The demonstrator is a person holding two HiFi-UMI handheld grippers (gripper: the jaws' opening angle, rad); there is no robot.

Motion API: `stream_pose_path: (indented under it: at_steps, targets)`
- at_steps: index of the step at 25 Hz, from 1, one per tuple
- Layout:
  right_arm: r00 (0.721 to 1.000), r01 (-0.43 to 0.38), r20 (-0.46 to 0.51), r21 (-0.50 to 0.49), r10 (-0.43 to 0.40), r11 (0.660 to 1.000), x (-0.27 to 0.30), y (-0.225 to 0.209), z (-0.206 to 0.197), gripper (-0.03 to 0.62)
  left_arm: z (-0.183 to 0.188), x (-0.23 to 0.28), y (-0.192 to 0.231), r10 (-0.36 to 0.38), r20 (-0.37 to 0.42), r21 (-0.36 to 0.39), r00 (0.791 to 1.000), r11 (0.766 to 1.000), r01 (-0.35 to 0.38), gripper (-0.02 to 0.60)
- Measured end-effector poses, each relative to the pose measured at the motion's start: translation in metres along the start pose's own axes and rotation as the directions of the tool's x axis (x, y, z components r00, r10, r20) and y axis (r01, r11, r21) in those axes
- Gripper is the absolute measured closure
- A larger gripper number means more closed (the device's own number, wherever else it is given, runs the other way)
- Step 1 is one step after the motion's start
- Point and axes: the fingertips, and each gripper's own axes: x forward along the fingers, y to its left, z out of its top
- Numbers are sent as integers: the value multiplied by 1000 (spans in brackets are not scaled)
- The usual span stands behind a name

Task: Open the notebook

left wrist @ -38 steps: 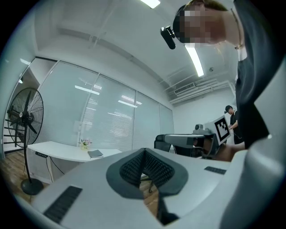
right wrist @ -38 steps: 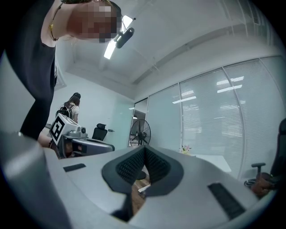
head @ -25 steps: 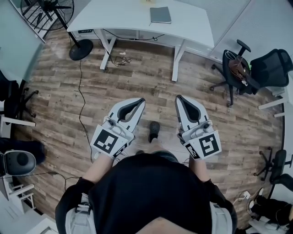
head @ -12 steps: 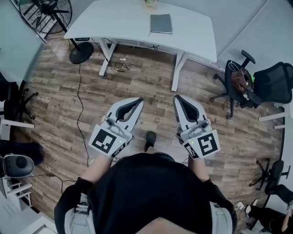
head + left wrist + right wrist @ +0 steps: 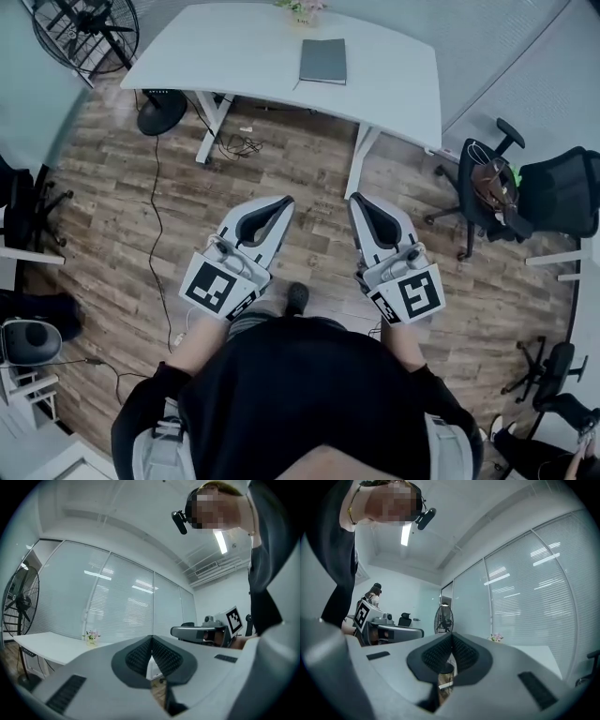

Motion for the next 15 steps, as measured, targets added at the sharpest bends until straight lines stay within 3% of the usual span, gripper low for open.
stream_pose_path:
  at_steps: [4, 15]
  targets:
    - [1000, -4, -22, 14, 4, 1000, 10, -1, -9, 589, -3, 7, 4, -22, -11, -36, 1000, 999, 21, 571]
    - [999, 46, -3, -9, -46, 999, 15, -18, 2, 589, 12, 31, 16, -55, 27, 11, 998, 998, 55, 571]
